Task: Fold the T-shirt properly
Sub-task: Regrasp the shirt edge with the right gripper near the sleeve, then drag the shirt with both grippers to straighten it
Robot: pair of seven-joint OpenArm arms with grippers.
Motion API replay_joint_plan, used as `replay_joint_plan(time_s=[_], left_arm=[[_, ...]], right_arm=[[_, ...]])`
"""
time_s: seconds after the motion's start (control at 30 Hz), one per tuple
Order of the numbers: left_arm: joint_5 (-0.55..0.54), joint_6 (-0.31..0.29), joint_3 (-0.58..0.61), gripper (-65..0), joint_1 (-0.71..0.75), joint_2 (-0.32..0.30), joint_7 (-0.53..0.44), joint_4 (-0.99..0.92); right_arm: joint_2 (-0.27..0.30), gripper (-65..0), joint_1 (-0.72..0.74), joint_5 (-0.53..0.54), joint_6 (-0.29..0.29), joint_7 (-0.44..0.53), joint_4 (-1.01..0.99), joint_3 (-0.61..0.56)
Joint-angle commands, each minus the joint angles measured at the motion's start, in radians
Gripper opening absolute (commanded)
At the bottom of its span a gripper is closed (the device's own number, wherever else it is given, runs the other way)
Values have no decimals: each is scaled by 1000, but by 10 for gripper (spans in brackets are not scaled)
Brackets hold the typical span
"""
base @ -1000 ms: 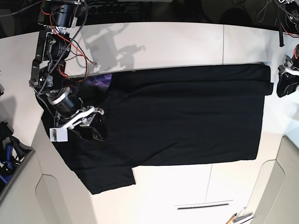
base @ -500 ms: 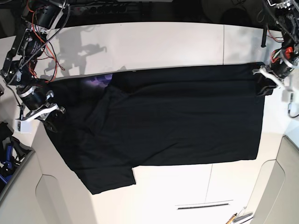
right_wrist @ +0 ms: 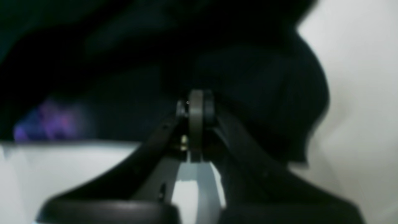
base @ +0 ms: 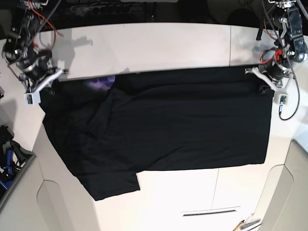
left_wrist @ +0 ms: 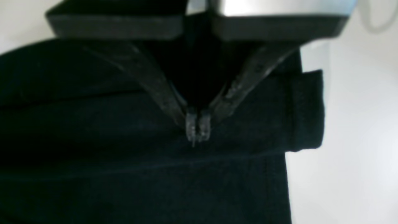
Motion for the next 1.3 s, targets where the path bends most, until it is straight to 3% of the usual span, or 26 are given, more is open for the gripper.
replay_joint_plan(time_s=[0.0,0.13,0.27,0.53,0.8,0.9,1.07,1.17,1.27], left_arm=[[12,1,-11,-650,28,-11,43,3],[-59,-5,-41,-650,86,-11,66,5],[-163,-81,-85,-650,129,-11,83,15],[-316,-158,-209,-650,135,-11,193,15],[-331,-171,-224,-650,156,-11,251,15],[-332,-183,-224,-650,160,-11,241,15],[-354,-184,-224,-650,160,-11,232,15],[-355,-184,-224,-650,159,-11,230,15],[-355,-183,-224,-650,159,-11,228,15]], right_arm=[[24,-650,-14,9,4,13,16,4],[49,-650,-76,61,5,-10,19,6],[48,-650,-134,122,5,-90,56,8],[48,-650,-286,132,-4,-185,276,9],[48,-650,-394,87,-24,-253,446,9],[47,-650,-408,85,-41,-236,459,9],[42,-650,-370,83,-40,-79,462,8],[43,-650,-296,36,-45,-71,446,8],[43,-650,-214,-21,-85,-71,377,8]])
